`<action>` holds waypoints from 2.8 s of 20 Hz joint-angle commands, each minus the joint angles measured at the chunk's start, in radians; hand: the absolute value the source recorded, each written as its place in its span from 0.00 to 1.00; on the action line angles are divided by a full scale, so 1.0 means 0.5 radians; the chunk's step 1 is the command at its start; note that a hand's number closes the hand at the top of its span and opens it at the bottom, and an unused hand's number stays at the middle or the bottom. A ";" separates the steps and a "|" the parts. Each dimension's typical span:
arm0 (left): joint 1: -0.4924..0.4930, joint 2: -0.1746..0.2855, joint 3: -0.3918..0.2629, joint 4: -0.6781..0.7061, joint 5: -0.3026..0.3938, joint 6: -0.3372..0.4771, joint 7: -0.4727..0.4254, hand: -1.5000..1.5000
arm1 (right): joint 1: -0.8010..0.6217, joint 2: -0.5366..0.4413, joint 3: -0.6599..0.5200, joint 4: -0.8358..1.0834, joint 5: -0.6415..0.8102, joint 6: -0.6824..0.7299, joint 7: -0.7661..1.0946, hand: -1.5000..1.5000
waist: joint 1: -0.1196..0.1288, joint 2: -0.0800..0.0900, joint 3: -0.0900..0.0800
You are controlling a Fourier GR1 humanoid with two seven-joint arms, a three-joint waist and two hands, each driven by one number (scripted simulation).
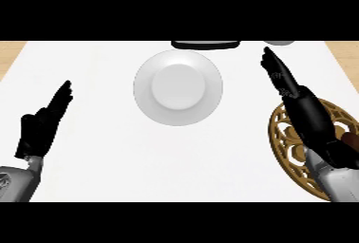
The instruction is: Pick the croissant from the placemat and place it in the plate
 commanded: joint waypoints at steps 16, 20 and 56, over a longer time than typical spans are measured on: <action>0.440 0.019 0.085 -0.098 -0.179 0.166 -0.310 0.50 | 0.748 0.473 -1.395 -0.309 -0.599 -0.985 -0.260 0.00 | 0.028 0.027 0.034; 0.653 0.003 0.125 -0.136 -0.199 0.116 -0.492 0.50 | 1.110 0.453 -1.241 -0.661 -0.565 -0.778 -0.074 0.00 | 0.046 0.028 0.032; 0.566 -0.180 0.252 -0.255 -0.407 -0.037 -0.279 0.50 | 0.604 -0.711 -0.977 0.611 -0.184 0.741 1.121 0.00 | 0.075 0.038 0.034</action>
